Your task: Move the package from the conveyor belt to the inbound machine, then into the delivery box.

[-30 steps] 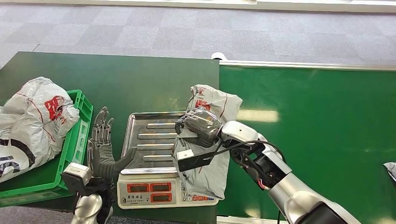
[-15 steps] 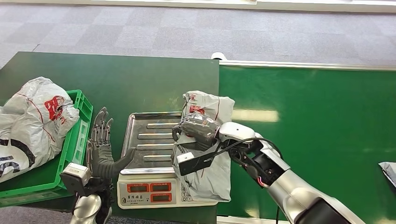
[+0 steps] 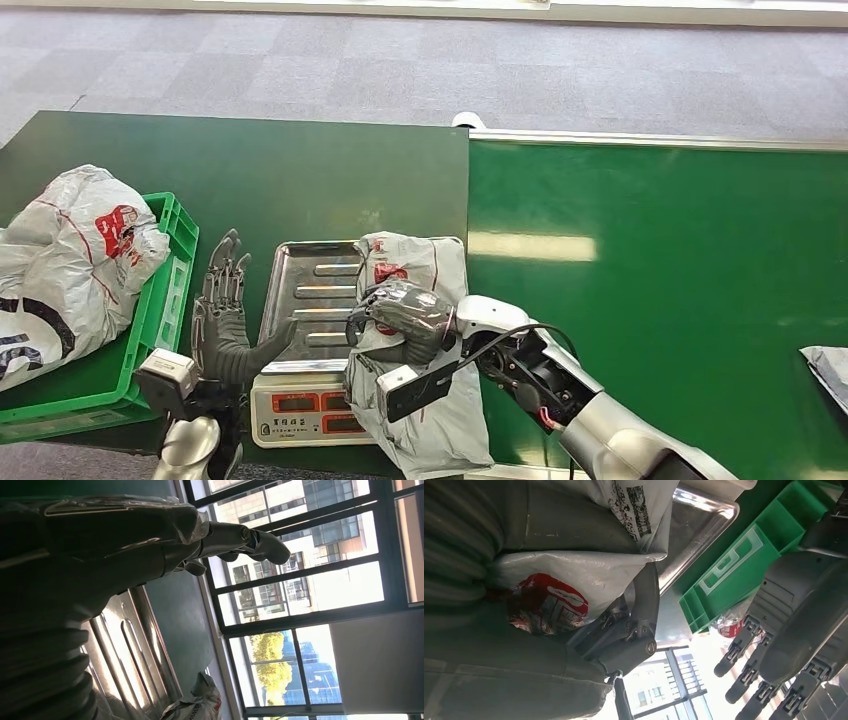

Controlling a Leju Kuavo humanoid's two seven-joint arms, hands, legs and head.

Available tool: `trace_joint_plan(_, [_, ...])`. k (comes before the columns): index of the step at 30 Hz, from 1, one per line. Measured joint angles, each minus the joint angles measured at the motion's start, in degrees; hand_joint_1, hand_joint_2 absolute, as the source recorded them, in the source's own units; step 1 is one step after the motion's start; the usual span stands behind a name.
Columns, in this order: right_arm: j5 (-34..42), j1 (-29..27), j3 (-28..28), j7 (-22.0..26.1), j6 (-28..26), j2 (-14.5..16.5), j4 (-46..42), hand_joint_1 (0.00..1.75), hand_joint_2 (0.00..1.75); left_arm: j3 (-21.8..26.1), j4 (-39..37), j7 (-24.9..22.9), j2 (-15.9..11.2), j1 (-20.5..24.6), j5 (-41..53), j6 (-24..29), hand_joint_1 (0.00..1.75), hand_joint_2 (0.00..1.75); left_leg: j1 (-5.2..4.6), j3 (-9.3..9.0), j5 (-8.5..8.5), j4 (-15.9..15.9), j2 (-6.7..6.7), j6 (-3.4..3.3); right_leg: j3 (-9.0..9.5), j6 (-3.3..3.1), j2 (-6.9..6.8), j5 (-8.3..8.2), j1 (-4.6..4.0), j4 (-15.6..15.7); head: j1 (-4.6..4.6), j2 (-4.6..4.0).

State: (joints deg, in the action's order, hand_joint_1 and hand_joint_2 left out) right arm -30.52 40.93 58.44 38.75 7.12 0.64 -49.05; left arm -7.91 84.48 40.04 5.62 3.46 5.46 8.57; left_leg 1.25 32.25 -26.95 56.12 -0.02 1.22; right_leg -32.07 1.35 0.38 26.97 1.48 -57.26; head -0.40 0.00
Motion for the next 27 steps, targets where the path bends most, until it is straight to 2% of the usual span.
trace_joint_plan(5, [0.14,-0.31,0.38,0.01,0.02,0.35,0.25,1.74,1.75,-0.18,-0.08,0.0,0.0,0.1,0.0,0.0,0.0,1.75,0.0,0.0,0.0,0.0,0.0,0.0,0.0,0.0,0.0,0.0,0.01,0.0,0.01,0.0])
trace_joint_plan(9, [0.42,-0.47,0.51,0.22,-0.06,0.53,0.44,0.0,1.75,-0.18,-0.1,0.0,0.0,0.12,-0.03,0.0,0.0,1.75,0.0,0.0,0.0,0.0,0.0,0.0,0.0,0.0,0.0,0.0,0.0,0.0,0.01,0.0])
trace_joint_plan(14, [3.37,-3.08,0.57,0.95,-0.71,1.49,1.17,0.0,1.75,-0.34,-0.09,0.01,0.0,0.12,-0.07,-0.15,0.0,1.75,0.0,0.0,0.0,0.0,0.0,0.0,-0.01,0.0,0.0,0.0,0.0,0.0,-0.01,0.0])
trace_joint_plan(20, [4.48,-5.55,-0.06,0.97,-4.96,1.42,0.51,0.0,1.75,-1.04,-0.47,0.0,0.02,0.6,-0.07,-0.39,0.0,1.75,0.0,0.0,0.0,0.0,0.01,0.0,-0.01,0.0,0.0,0.0,0.01,0.01,0.01,0.0])
trace_joint_plan(27, [5.77,-9.02,-5.72,0.35,-7.37,-0.77,-11.1,0.0,1.75,-1.2,-1.01,0.0,0.07,1.26,-0.07,-0.52,0.0,1.75,0.0,-0.01,0.0,0.01,0.01,0.0,-0.02,0.0,0.0,0.0,0.01,0.01,-0.01,0.0])
